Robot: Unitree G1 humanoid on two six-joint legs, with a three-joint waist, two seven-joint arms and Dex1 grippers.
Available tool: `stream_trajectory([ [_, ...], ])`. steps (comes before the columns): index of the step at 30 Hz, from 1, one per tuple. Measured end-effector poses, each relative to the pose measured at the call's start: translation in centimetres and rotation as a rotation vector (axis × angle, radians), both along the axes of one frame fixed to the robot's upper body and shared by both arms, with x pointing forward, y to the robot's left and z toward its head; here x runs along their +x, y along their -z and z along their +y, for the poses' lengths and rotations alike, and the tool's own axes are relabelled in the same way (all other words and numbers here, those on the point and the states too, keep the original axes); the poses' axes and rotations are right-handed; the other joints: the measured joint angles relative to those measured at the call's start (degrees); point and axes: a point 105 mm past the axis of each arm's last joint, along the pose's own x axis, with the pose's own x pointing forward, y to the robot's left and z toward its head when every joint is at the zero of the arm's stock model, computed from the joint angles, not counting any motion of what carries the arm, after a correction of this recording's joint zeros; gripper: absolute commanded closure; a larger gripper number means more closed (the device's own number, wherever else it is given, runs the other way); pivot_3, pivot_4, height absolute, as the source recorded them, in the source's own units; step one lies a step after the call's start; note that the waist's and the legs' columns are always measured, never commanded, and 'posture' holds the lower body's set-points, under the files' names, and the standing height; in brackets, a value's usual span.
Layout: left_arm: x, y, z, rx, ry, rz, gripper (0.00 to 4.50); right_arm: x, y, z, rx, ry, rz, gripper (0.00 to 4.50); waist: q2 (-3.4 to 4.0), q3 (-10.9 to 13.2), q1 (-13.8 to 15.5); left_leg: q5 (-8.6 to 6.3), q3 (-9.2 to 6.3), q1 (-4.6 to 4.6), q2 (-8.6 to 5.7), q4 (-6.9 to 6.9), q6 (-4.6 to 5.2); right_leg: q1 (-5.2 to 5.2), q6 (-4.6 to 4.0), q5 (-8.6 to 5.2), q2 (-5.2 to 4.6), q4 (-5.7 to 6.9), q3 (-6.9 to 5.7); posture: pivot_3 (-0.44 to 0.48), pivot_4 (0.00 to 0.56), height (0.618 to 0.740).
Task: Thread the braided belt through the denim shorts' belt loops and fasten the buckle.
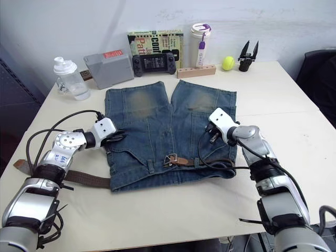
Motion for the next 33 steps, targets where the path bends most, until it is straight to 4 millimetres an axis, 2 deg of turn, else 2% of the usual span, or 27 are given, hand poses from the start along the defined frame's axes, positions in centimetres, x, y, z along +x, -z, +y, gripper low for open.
stream_trajectory([
  [9, -0.6, 0.4, 0.3, 0.016, 0.013, -0.042, 3.57, -0.2, -0.2, 0.2, 0.003, -0.003, 0.011, 4.5, 0.09, 0.05, -0.39, -0.01, -0.09, -0.05, -0.03, -0.04, 0.06, -0.11, 0.0, 0.0, -0.19, 0.01, -0.15, 0.0, 0.15, 0.722],
  [17, -0.6, 0.4, 0.3, 0.039, 0.022, -0.055, 3.57, -1.9, 0.1, -0.4, -0.008, -0.001, 0.049, 4.5, 0.1, 0.04, -0.56, -0.04, -0.15, -0.06, -0.03, -0.08, 0.1, -0.09, 0.0, 0.0, -0.25, -0.02, -0.27, 0.0, 0.15, 0.722],
  [33, -0.5, 0.1, 0.0, 0.082, 0.051, -0.119, 3.57, -3.7, 0.5, -1.1, 0.026, 0.058, 0.07, 4.5, 0.1, 0.05, -0.23, -0.09, -0.21, -0.07, -0.03, -0.1, 0.17, -0.08, 0.0, 0.0, -0.35, -0.12, -0.35, 0.0, 0.15, 0.722],
])
